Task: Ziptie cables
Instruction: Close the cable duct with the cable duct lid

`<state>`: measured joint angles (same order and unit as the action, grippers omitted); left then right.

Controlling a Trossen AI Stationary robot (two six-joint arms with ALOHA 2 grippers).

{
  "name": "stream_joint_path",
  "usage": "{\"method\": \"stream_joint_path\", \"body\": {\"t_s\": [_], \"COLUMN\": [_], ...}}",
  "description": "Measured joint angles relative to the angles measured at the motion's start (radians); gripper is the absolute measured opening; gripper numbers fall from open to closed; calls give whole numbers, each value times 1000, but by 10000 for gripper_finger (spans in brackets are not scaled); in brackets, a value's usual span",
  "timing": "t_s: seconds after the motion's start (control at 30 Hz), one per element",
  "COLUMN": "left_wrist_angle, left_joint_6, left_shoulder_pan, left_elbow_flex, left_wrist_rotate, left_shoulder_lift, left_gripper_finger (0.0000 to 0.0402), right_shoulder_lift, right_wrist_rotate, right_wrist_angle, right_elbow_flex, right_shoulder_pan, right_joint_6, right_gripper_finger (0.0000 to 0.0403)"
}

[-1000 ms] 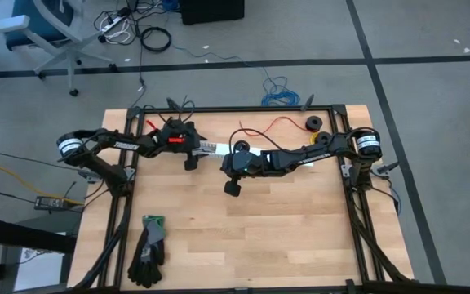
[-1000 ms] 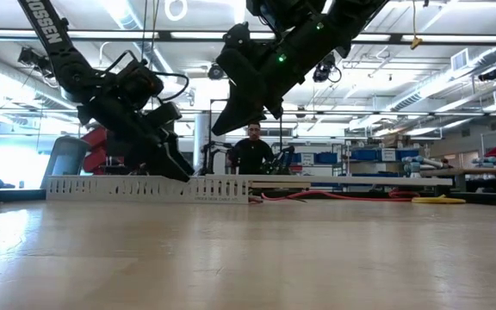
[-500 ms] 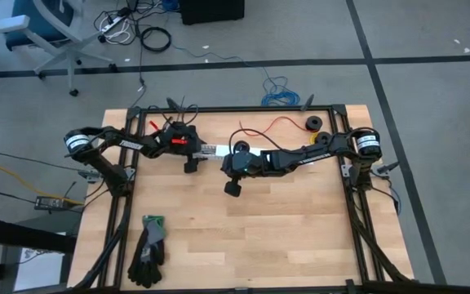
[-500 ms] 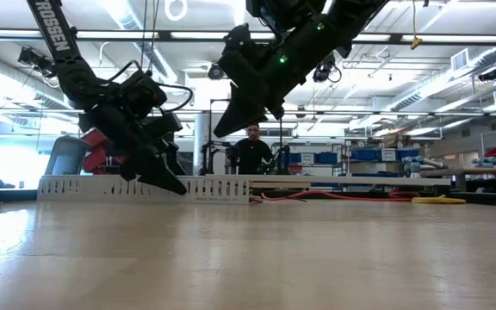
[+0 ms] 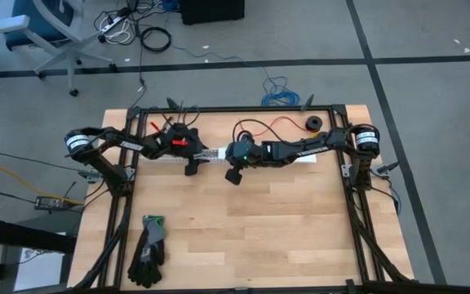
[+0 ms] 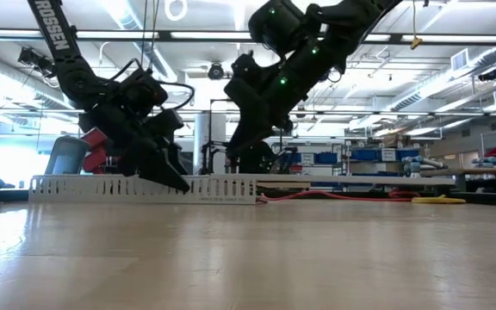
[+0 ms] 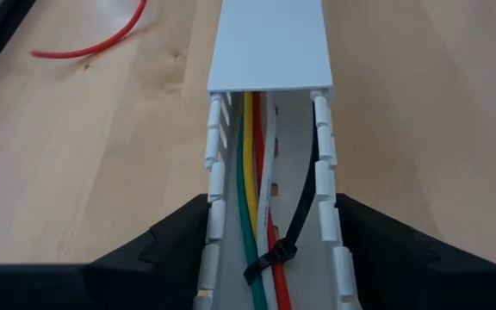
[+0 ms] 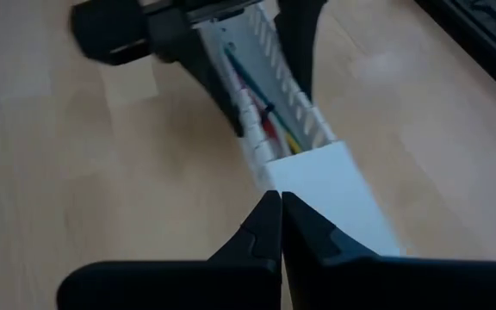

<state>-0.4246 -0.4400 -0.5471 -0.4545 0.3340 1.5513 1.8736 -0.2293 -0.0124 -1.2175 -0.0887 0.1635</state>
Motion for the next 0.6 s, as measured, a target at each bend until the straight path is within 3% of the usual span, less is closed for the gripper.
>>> {"method": "stream_joint_path", "body": {"t_s": [0.13, 0.33, 0.47, 0.6], "left_wrist_angle": [-14, -19, -17, -22], "left_joint_6": [4, 10, 24, 27], "left_shoulder_pan": [19, 38, 38, 41], "left_elbow_flex": [0, 2, 2, 0], "left_wrist_rotate": [1, -6, -7, -6], "left_shoulder_lift": [0, 0, 0, 0], "left_gripper_finger": [242, 241, 241, 241], "right_shoulder_lift": [33, 192, 251, 217], "right_wrist_rotate": [93, 217, 221, 158], "right_wrist_angle": [7, 100, 241, 282], "right_elbow_flex": [-2, -69, -102, -103], "right_shoulder_pan": [-42, -77, -68, -44], "right_joint_6": [29, 54, -21, -93], "right_gripper_finger": [0, 0, 0, 0]}}
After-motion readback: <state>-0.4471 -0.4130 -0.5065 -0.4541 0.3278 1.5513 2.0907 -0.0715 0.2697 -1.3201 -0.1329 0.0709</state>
